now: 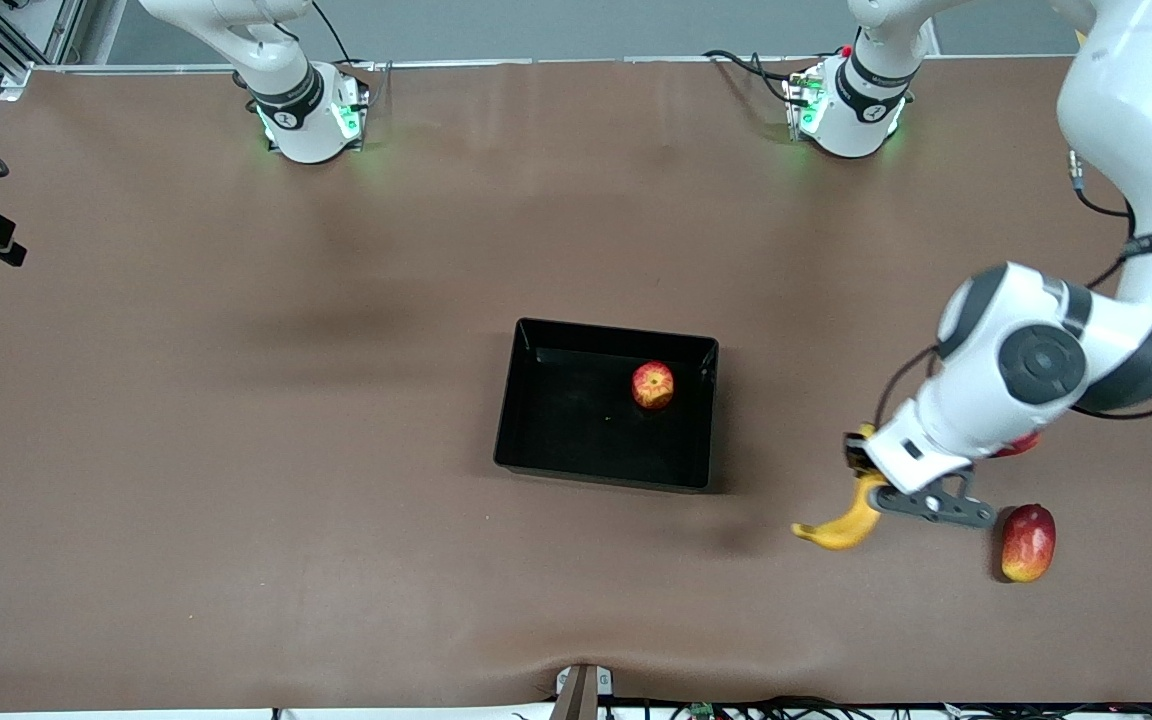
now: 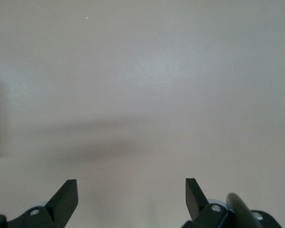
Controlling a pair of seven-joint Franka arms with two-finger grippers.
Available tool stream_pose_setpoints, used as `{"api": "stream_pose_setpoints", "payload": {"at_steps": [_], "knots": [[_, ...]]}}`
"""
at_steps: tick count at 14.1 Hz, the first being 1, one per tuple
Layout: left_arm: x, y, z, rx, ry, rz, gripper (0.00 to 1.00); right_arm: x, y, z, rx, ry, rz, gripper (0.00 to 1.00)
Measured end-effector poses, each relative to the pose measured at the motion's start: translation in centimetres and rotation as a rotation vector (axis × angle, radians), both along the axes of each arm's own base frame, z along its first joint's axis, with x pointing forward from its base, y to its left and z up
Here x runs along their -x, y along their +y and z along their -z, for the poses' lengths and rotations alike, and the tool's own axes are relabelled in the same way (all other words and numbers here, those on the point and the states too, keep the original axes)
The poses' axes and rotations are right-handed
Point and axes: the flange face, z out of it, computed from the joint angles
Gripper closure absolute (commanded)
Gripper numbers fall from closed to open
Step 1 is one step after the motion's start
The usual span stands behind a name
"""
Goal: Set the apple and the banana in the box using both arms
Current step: 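Lift the banana and carry it over the box with the left gripper, then lower the banana into the box and open the left gripper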
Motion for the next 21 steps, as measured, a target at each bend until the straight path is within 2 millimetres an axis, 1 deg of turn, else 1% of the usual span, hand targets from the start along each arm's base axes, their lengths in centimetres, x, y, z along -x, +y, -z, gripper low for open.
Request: {"api": "stream_pose_setpoints", "payload": {"at_steps": [2, 3, 4, 6, 8, 9, 11, 13, 14, 15, 16, 19, 21], "knots": [[2.2, -4.9, -2.9, 0.051, -0.009, -0.068, 1.00, 0.0, 0.0, 0.0, 0.000, 0.000, 0.000, 0.00], [3.3, -7.2, -3.8, 0.075, -0.006, -0.106, 1.00, 0.0, 0.0, 0.0, 0.000, 0.000, 0.000, 0.00], [4.5, -9.7, -4.2, 0.100, 0.008, -0.144, 1.00, 0.0, 0.0, 0.0, 0.000, 0.000, 0.000, 0.00], [7.7, -15.8, -4.0, 0.133, 0.053, -0.208, 1.00, 0.0, 0.0, 0.0, 0.000, 0.000, 0.000, 0.00], [11.8, -22.6, -2.6, 0.137, 0.096, -0.264, 1.00, 0.0, 0.0, 0.0, 0.000, 0.000, 0.000, 0.00], [13.6, -25.4, -1.5, 0.124, 0.110, -0.292, 1.00, 0.0, 0.0, 0.0, 0.000, 0.000, 0.001, 0.00], [15.9, -30.1, 1.8, 0.086, 0.094, -0.338, 1.00, 0.0, -0.1, 0.0, 0.000, 0.000, 0.002, 0.00], [17.1, -33.8, 5.3, 0.069, 0.044, -0.365, 1.00, 0.0, -0.1, 0.0, 0.000, 0.000, 0.003, 0.00], [17.4, -34.8, 6.8, 0.056, 0.021, -0.370, 1.00, 0.0, -0.1, 0.0, 0.000, 0.000, 0.003, 0.00], [17.5, -35.3, 8.1, 0.046, 0.003, -0.373, 1.00, 0.0, -0.1, 0.0, 0.000, 0.000, 0.003, 0.00], [17.2, -35.3, 9.2, 0.037, -0.007, -0.376, 1.00, 0.0, -0.2, 0.0, 0.000, 0.000, 0.003, 0.00], [16.1, -34.3, 11.6, 0.010, 0.001, -0.393, 1.00, 0.0, -0.2, 0.0, 0.000, 0.000, 0.003, 0.00], [16.3, -34.3, 13.2, -0.001, 0.018, -0.388, 1.00, 0.0, -0.2, 0.0, 0.000, 0.000, 0.003, 0.00]]}}
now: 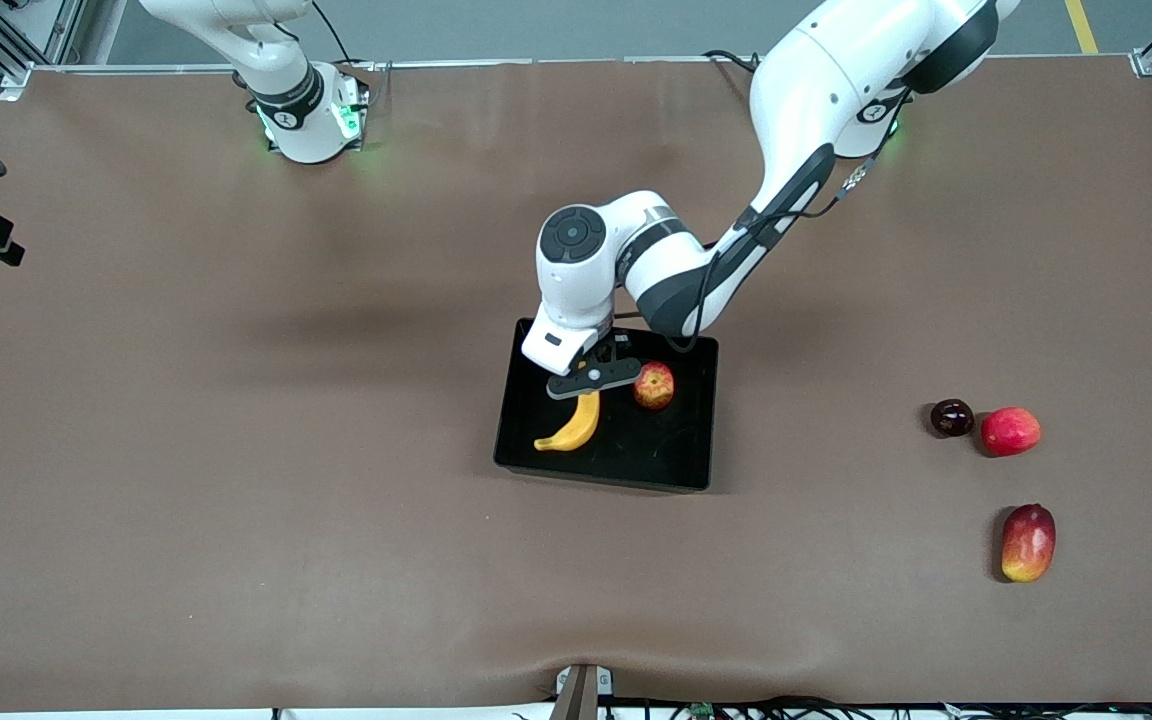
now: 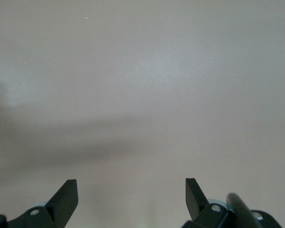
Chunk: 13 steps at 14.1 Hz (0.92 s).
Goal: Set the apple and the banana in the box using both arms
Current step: 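Lower the banana into the box and open the left gripper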
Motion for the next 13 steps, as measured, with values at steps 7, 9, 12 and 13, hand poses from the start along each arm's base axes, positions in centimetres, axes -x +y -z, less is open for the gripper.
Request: {"api": "stream_pose_setpoints", "payload": {"at_steps": [7, 9, 12, 13], "knots": [[1.4, -1.6, 4.6, 0.034, 0.022, 0.037, 0.40, 0.0, 0.0, 0.0, 0.000, 0.000, 0.001, 0.00], [1.2, -1.6, 4.4, 0.037, 0.017, 0.036, 0.00, 0.0, -0.1, 0.0, 0.000, 0.000, 0.001, 0.00], [-0.2, -1.6, 1.8, 0.066, -0.022, 0.020, 0.00, 0.0, -0.1, 0.0, 0.000, 0.000, 0.002, 0.00], [-1.0, -1.4, -0.1, 0.081, -0.049, 0.010, 0.00, 0.0, -0.1, 0.0, 0.000, 0.000, 0.002, 0.00]]}}
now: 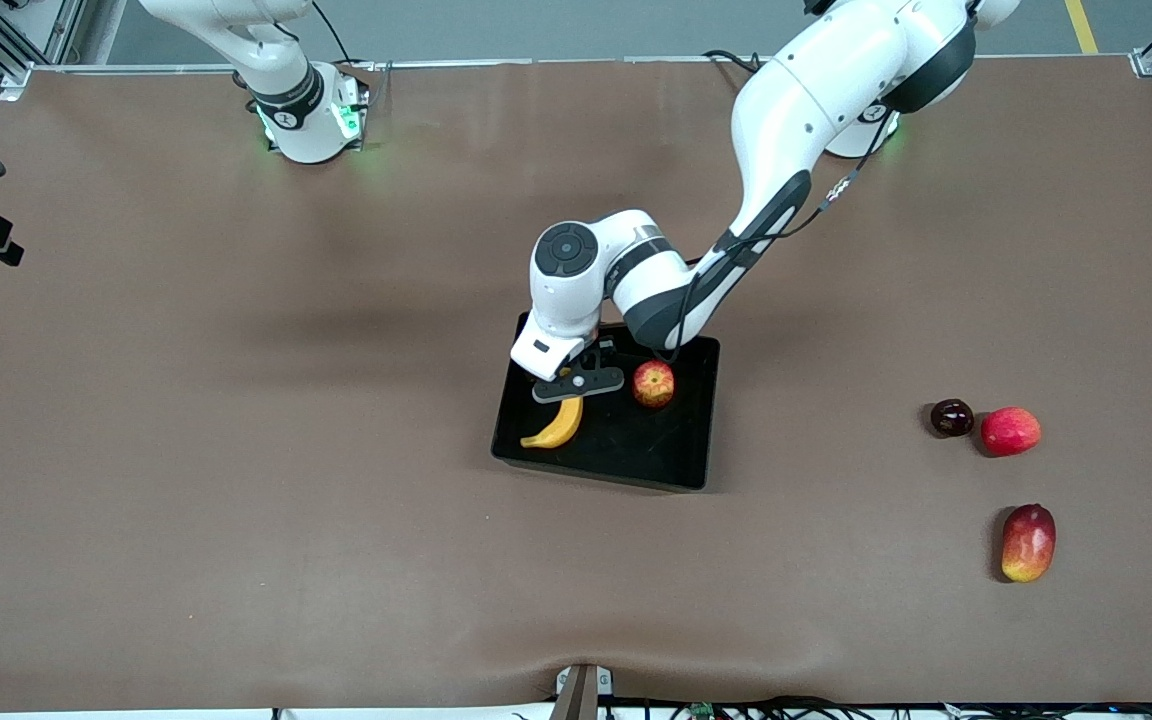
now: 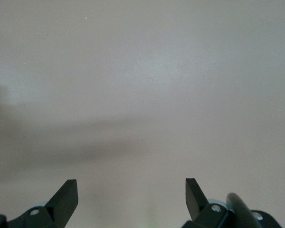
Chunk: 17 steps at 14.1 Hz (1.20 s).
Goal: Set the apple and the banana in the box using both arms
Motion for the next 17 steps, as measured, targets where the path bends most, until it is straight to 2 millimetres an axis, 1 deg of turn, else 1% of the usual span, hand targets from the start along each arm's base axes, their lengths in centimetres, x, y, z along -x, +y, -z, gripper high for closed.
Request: {"api": "stream_pose_setpoints", "payload": {"at_steps": [1, 2, 4, 5, 7, 9, 10, 12, 13, 15, 17], "knots": [[-1.1, 0.7, -2.6, 0.011, -0.033, -0.018, 0.00, 0.0, 0.0, 0.0, 0.000, 0.000, 0.000, 0.00], [-2.3, 1.9, -5.6, 0.012, -0.063, -0.043, 0.00, 0.0, -0.1, 0.0, 0.000, 0.000, 0.001, 0.00], [-4.5, 5.5, -12.4, -0.006, -0.120, -0.100, 0.00, 0.0, -0.1, 0.0, 0.000, 0.000, 0.001, 0.00], [-5.1, 7.4, -15.6, -0.030, -0.140, -0.114, 0.00, 0.0, -0.1, 0.0, 0.000, 0.000, 0.002, 0.00], [-5.8, 11.2, -21.3, -0.088, -0.177, -0.076, 0.00, 0.0, -0.1, 0.0, 0.000, 0.000, 0.002, 0.00], [-6.1, 14.9, -26.0, -0.120, -0.187, -0.027, 0.00, 0.0, -0.1, 0.0, 0.000, 0.000, 0.002, 0.00], [-6.1, 17.0, -28.2, -0.140, -0.181, -0.024, 0.00, 0.0, -0.1, 0.0, 0.000, 0.000, 0.002, 0.00], [-5.9, 21.0, -31.4, -0.186, -0.162, -0.056, 0.00, 0.0, -0.1, 0.0, 0.000, 0.000, 0.002, 0.00], [-5.7, 22.6, -32.6, -0.202, -0.159, -0.069, 0.00, 0.0, -0.1, 0.0, 0.000, 0.000, 0.003, 0.00], [-5.3, 24.9, -34.6, -0.215, -0.147, -0.088, 0.00, 0.0, -0.2, 0.0, 0.000, 0.000, 0.003, 0.00], [-4.9, 27.2, -36.0, -0.208, -0.115, -0.096, 0.00, 0.0, -0.1, 0.0, 0.000, 0.000, 0.003, 0.00]]}}
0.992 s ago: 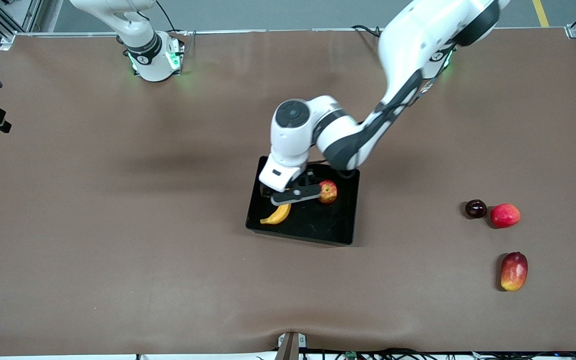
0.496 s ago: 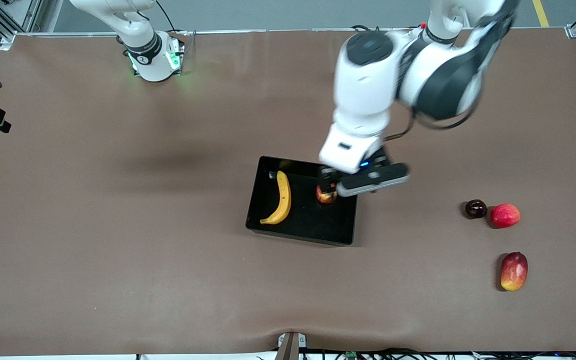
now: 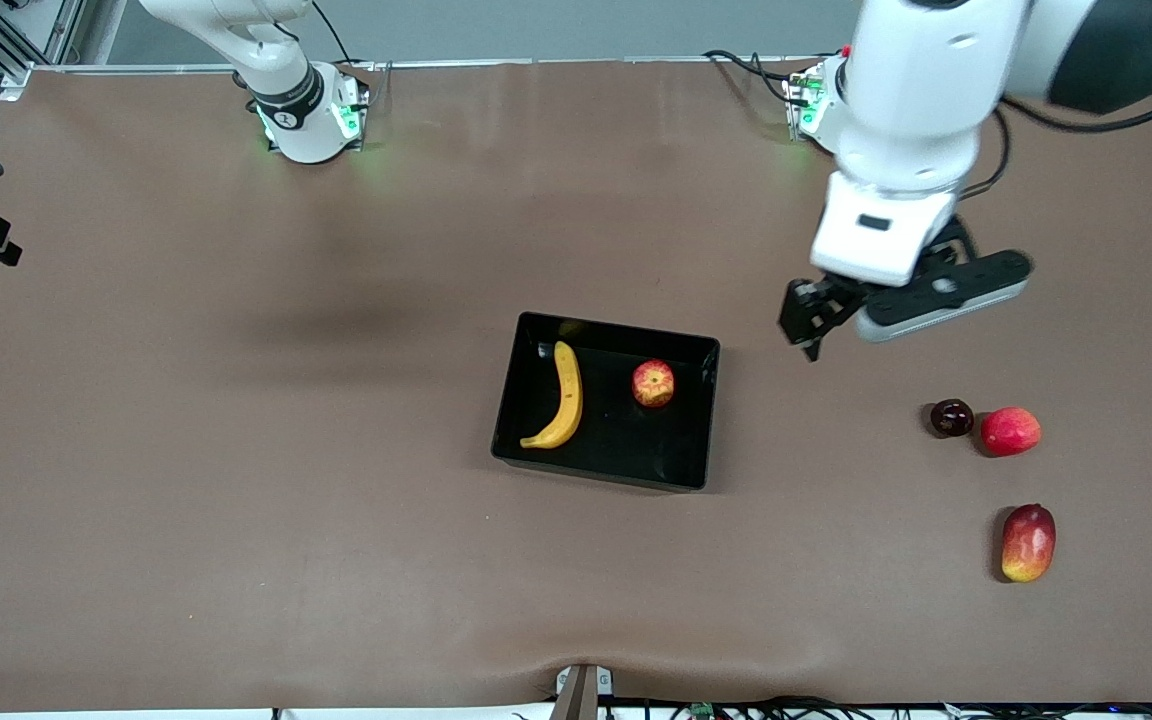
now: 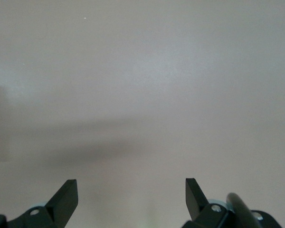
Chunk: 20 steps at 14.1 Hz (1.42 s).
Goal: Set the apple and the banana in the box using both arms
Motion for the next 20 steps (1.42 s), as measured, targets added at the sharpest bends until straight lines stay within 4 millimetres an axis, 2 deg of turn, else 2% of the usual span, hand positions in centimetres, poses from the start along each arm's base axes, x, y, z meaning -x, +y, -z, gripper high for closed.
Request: {"api": "stream_pose_setpoints", "payload": {"at_steps": [3, 7, 9, 10, 12, 15, 20], "knots": [[0.0, 4.7, -1.8, -0.006, 0.045, 0.009, 0.00, 0.0, 0.1, 0.0, -0.012, -0.002, 0.000, 0.00], [-0.4, 12.3, -3.5, 0.009, 0.113, 0.163, 0.00, 0.0, -0.1, 0.0, -0.027, -0.004, 0.006, 0.00], [-0.2, 15.7, -3.7, 0.062, 0.146, 0.226, 0.00, 0.0, 0.0, 0.0, -0.029, -0.005, 0.005, 0.00], [0.2, 16.8, -3.4, 0.074, 0.171, 0.247, 0.00, 0.0, 0.1, 0.0, -0.029, -0.006, 0.005, 0.00], [1.6, 17.6, -2.9, 0.071, 0.217, 0.281, 0.00, 0.0, 0.1, -0.1, -0.029, -0.006, 0.005, 0.00], [3.7, 18.5, -3.1, 0.091, 0.261, 0.298, 0.00, 0.0, 0.1, -0.1, -0.029, -0.006, 0.005, 0.00], [5.9, 18.7, -3.3, 0.094, 0.275, 0.300, 0.00, 0.0, 0.0, -0.1, -0.029, -0.006, 0.005, 0.00]]}}
